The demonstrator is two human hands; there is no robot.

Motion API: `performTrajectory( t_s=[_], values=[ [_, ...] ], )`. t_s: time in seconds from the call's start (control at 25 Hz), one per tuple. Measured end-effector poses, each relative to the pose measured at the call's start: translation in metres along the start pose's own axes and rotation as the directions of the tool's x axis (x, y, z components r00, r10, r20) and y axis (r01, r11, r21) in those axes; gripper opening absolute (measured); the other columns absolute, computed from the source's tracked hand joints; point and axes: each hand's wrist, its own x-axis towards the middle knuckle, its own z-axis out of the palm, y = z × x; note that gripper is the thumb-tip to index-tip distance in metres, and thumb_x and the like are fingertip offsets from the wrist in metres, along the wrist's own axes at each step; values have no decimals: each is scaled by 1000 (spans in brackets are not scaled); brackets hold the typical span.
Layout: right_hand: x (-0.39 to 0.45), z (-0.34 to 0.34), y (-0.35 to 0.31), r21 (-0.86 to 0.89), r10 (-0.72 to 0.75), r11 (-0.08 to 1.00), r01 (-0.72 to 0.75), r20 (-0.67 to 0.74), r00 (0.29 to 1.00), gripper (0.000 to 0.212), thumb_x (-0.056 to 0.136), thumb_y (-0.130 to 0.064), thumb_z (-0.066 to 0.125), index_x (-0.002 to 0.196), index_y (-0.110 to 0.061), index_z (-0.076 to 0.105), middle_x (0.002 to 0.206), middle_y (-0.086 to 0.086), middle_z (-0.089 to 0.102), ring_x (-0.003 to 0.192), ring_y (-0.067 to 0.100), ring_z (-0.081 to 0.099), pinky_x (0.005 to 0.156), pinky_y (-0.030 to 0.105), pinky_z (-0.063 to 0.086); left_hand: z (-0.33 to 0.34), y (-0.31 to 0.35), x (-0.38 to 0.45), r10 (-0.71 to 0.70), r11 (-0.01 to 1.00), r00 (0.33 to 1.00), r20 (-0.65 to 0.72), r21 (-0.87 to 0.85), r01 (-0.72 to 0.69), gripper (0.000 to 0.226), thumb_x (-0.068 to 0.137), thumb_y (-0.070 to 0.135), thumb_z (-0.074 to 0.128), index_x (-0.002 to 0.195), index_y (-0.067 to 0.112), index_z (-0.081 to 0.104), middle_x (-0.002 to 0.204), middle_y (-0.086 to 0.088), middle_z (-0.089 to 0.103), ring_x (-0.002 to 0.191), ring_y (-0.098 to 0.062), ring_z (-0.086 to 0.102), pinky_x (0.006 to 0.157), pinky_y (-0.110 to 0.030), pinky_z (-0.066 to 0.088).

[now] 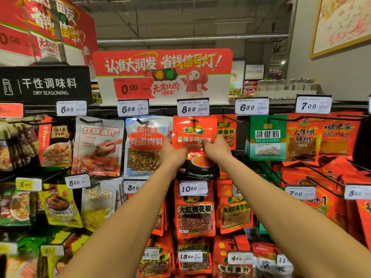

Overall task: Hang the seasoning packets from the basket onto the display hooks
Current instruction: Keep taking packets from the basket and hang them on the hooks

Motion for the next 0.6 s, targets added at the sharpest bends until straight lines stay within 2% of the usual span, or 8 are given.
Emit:
performTrajectory(
  t_s=[0.16, 0.28, 0.36, 0.44, 0.52, 0.6],
  values=[
    [10, 0, 0, 58, 34, 998, -36, 42, 999, 53, 99, -44, 57, 139, -12, 43, 140, 11, 56, 127, 34, 54, 106, 49, 47, 6, 5, 4, -28, 998, 999, -26, 63, 29, 33, 86, 20, 75, 116, 15, 61, 109, -5, 69, 94, -21, 65, 73, -31, 49],
    [-1, -14, 7, 34, 1, 999, -3, 44, 999, 55, 97, -51, 56, 135, -11, 51, 129, 8, 63, 121, 32, 58, 100, 40, 48, -6, 5, -7, 25, 988, 1000, -8, 152, -24, 32, 85, 26, 76, 113, 15, 64, 107, -3, 71, 94, -21, 65, 78, -32, 48],
    [-15, -33, 12, 21, -80, 996, 82, -64, 995, 46, 98, -47, 55, 126, -11, 61, 107, 1, 66, 113, 29, 61, 90, 34, 45, -18, 4, -21, 95, 977, 995, -18, 195, -90, 29, 88, 30, 74, 112, 17, 63, 105, 3, 70, 96, -19, 65, 82, -32, 47],
    [-34, -57, 17, 140, -147, 976, 165, -130, 981, 25, 98, -37, 58, 106, -16, 67, 89, -5, 68, 98, 24, 67, 81, 34, 48, -31, 4, -38, 172, 963, 984, -42, 216, -160, 36, 92, 31, 70, 125, 19, 61, 108, 9, 63, 100, -14, 61, 87, -32, 46],
    [-56, -78, 25, 356, -144, 923, 147, -35, 989, 15, 98, -22, 58, 89, -16, 68, 72, 0, 72, 69, 20, 70, 60, 32, 53, -41, -1, -58, 209, 964, 976, -59, 180, -195, 33, 95, 30, 65, 126, 19, 63, 110, 10, 64, 101, -12, 62, 91, -35, 50],
    [-81, -91, 44, 454, -131, 889, 66, 114, 985, 18, 96, -13, 56, 81, -12, 67, 62, 5, 70, 49, 19, 65, 43, 24, 49, -46, -13, -85, 162, 984, 986, -28, 78, -159, 14, 96, 28, 62, 105, 23, 72, 102, 6, 73, 93, -13, 70, 84, -35, 56]
  ],
)
